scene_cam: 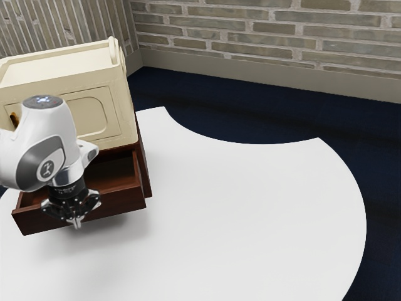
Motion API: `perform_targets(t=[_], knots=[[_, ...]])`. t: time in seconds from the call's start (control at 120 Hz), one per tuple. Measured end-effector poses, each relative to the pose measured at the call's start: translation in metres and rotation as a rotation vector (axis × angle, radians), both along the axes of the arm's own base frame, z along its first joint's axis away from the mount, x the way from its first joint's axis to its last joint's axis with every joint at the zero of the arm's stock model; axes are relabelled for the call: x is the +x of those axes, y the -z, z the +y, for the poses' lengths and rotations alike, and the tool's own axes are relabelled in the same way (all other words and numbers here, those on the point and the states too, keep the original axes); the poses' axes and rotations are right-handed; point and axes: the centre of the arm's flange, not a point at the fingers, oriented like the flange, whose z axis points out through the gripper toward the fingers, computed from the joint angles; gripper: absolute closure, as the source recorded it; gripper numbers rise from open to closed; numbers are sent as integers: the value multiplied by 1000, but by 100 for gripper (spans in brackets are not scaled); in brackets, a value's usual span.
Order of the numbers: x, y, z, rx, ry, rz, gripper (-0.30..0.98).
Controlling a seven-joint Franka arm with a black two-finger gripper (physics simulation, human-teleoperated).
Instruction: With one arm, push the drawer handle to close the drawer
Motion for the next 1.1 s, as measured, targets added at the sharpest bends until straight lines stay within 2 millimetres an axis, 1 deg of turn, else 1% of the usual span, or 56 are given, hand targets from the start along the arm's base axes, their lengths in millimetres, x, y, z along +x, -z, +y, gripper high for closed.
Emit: perform_targets(t=[0.15,0.35,0.425,0.658,0.842,0.933,1.067,1.1], knots=[[7,3,10,17,-3,-17,79],[17,5,16,31,6,-59,79],[20,6,24,41,-2,-72,79],[33,13,36,59,11,-114,79],[44,18,42,90,52,-138,79],[49,19,52,118,64,-147,79],[54,20,57,153,98,-157,79],[55,19,61,160,100,-160,79]])
